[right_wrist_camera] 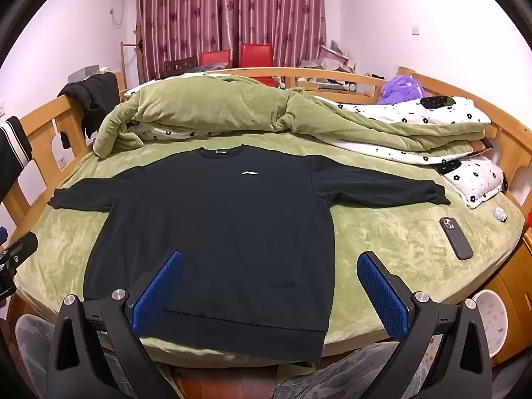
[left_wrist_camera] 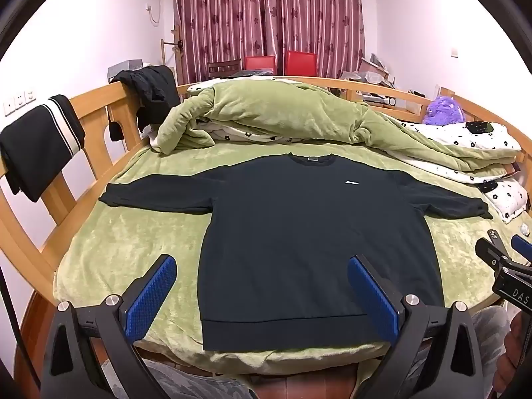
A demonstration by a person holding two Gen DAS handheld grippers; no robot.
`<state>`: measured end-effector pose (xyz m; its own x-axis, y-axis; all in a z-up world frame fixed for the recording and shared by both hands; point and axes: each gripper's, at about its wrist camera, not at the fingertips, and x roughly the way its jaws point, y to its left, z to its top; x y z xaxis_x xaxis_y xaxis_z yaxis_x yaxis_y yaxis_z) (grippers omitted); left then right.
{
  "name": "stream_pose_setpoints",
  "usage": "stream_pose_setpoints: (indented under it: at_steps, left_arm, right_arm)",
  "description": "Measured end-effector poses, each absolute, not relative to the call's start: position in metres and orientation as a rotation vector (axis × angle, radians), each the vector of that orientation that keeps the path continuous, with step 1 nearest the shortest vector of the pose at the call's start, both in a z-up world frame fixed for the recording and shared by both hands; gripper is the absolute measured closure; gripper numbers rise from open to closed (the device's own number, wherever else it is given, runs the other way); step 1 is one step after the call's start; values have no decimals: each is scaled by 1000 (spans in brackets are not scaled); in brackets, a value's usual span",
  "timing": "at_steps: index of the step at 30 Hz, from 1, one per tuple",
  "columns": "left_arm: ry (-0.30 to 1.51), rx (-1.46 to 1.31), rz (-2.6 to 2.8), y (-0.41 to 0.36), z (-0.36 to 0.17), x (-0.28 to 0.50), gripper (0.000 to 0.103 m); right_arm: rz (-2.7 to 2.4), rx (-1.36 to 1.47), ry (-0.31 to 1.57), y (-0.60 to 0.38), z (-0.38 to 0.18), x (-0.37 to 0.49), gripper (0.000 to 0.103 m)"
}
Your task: Fold small clothes
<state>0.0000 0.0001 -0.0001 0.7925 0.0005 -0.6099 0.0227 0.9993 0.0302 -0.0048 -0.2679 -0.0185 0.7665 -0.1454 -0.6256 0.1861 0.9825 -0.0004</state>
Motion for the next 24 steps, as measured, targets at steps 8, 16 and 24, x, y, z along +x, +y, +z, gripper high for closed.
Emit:
stream_pose_setpoints:
  at_steps: [8, 16, 24]
  left_arm:
    - [647, 27, -13, 0, 2, -2, 0]
    - [654, 21, -18, 1, 5, -2, 0]
    - [645, 18, -11, 7, 5, -4, 0]
  right_arm:
    - [-183, 60, 665, -267, -18, -7, 0]
    - [-181, 59, 663, -268, -14, -9, 0]
    - [-182, 59, 657, -267, -16, -10, 0]
